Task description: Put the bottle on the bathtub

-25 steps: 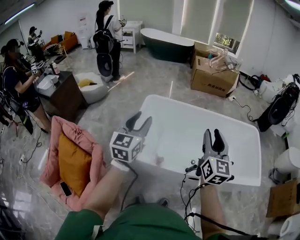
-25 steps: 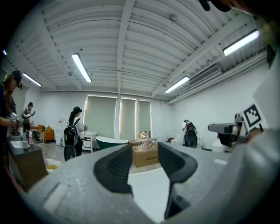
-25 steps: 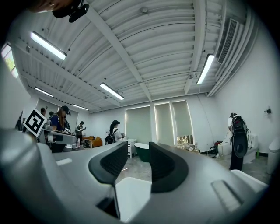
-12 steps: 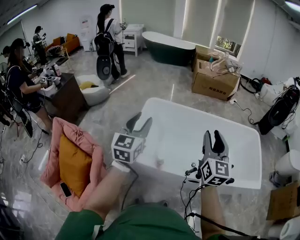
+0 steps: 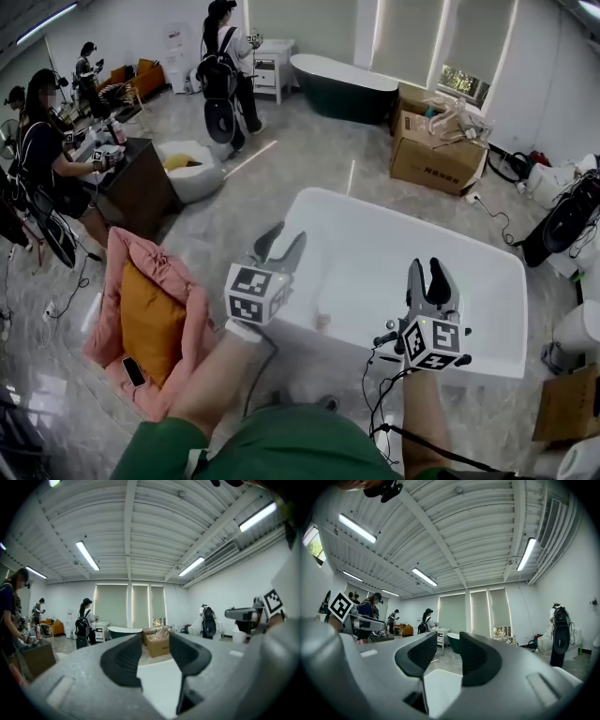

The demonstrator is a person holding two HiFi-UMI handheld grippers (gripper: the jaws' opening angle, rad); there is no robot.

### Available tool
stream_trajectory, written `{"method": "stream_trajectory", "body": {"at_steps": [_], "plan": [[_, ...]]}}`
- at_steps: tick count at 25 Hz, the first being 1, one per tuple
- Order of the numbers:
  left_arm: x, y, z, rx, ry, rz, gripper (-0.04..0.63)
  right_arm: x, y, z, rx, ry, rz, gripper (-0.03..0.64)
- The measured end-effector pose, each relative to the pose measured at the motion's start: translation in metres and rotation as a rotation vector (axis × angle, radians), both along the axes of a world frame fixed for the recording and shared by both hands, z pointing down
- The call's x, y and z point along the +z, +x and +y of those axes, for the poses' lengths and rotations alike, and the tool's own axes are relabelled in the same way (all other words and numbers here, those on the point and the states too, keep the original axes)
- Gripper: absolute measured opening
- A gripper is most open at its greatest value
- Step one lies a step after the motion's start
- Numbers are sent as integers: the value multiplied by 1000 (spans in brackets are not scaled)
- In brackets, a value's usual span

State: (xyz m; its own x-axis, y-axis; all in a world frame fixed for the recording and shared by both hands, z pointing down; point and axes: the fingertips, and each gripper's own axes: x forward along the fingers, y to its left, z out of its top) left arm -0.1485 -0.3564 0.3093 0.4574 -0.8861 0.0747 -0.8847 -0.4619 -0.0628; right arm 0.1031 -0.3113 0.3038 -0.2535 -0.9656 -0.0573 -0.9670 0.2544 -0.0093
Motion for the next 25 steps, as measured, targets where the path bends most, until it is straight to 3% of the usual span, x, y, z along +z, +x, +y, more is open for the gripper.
{"method": "stream_trajectory", "body": {"at_steps": [25], "plan": [[17,17,-16,-39,-27,-16,181,15,19,-24,-59,-11,-30,140]]}}
